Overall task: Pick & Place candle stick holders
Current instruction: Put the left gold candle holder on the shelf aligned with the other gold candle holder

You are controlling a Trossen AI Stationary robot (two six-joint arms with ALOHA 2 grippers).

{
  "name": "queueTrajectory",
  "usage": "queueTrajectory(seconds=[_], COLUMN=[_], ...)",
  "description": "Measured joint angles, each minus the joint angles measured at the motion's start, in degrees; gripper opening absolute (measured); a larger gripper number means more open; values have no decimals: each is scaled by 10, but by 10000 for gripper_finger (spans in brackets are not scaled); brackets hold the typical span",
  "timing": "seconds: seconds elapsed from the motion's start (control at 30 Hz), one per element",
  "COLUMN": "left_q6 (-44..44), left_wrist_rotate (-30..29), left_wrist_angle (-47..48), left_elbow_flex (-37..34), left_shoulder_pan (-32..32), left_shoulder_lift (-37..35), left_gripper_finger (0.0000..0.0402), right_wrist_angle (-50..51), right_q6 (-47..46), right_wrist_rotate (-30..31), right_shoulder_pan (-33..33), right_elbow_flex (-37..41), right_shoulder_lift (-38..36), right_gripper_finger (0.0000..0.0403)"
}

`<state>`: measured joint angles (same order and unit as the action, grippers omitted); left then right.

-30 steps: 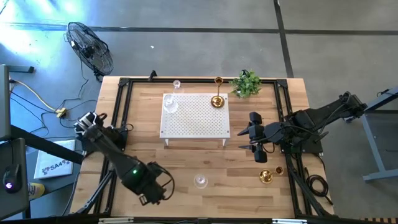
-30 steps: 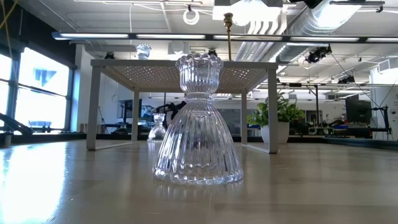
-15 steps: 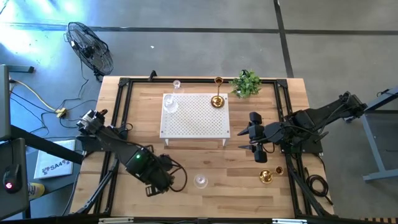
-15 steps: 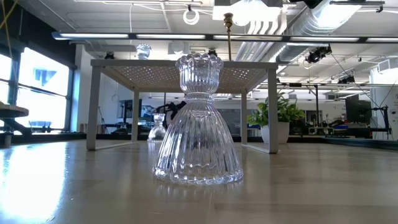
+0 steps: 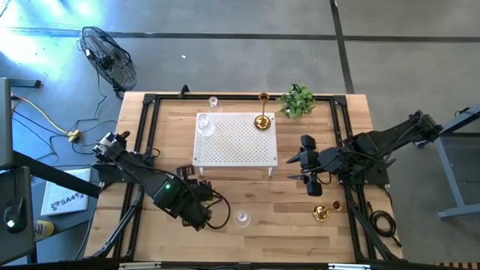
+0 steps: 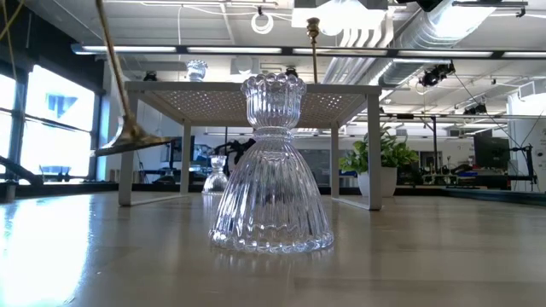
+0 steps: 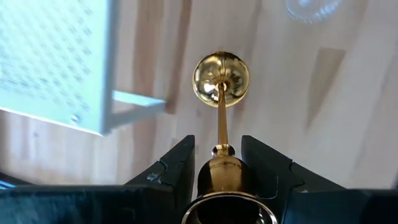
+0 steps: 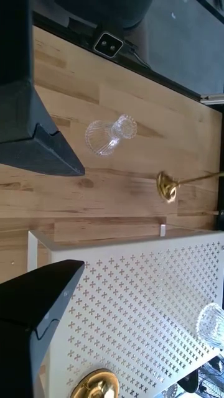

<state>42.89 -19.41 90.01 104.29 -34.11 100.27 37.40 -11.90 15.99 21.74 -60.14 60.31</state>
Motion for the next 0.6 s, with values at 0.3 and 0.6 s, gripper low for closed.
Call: queueTrajectory(seconds=[0.3, 0.6], left_q6=[-27, -147], left_wrist_rotate=[-99, -123], left_wrist_angle=[-9, -132], left_elbow_flex=[0, 0], left_shoulder_pan=[0, 0], left_shoulder_lift=[0, 0], left_gripper_finger=[116, 116], right_wrist_angle=[0, -25], right_q6=[0, 30], right_wrist_rotate=[0, 3], right_shoulder_pan=[0, 0], right_elbow_flex=[0, 0], right_shoulder_lift=[0, 0], right_gripper_finger=[224, 225])
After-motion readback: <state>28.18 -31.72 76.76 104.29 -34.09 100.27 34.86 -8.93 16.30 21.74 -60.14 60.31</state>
